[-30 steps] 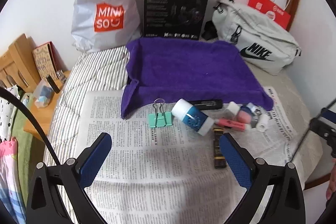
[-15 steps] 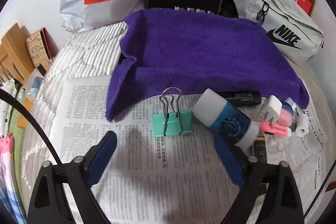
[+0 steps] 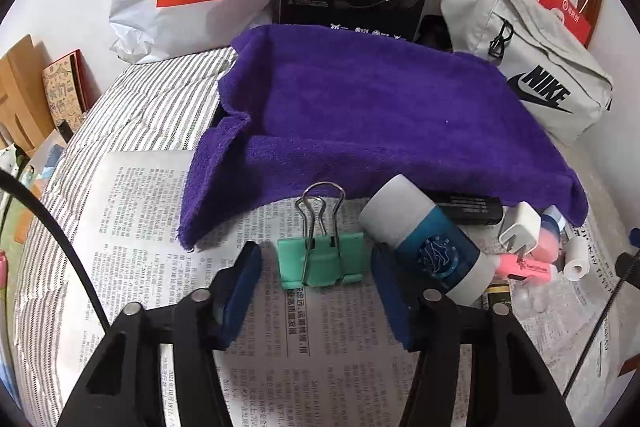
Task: Organize rigid objects
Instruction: 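Grasp the green binder clip with the left tool while the right tool grasps the small white roll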
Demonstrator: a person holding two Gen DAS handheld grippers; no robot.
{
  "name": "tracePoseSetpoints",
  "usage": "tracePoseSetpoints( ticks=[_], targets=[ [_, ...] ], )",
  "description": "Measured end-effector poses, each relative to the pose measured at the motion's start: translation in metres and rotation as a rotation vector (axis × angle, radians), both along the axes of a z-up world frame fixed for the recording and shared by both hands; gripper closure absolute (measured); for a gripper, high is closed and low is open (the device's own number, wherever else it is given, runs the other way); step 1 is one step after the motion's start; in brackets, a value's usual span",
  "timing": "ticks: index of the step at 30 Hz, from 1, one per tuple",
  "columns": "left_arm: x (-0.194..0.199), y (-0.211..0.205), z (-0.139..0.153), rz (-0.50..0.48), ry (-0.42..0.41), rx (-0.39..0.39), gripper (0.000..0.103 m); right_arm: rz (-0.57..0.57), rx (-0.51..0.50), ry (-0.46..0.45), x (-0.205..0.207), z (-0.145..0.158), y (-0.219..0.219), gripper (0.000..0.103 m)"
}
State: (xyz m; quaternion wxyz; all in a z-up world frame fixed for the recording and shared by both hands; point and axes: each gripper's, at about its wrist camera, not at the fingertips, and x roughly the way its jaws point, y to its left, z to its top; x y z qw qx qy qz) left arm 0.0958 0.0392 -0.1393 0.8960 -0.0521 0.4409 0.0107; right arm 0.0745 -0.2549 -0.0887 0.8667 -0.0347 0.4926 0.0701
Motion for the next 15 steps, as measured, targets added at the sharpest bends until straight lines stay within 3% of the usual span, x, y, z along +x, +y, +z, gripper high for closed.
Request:
tracePoseSetpoints(
  ticks=[5, 15],
  targets=[
    [0.001, -0.001, 0.002, -0.018, -0.001, -0.021, 0.063, -0.005, 0.026, 0.003, 0.004, -0.004, -0.005, 0.0],
    [-0.003, -0.005, -0.002, -0.017, -0.034, 0.02, 0.063, 0.063, 0.068, -0.036, 0.003, -0.02, -0.004, 0.002]
  ],
)
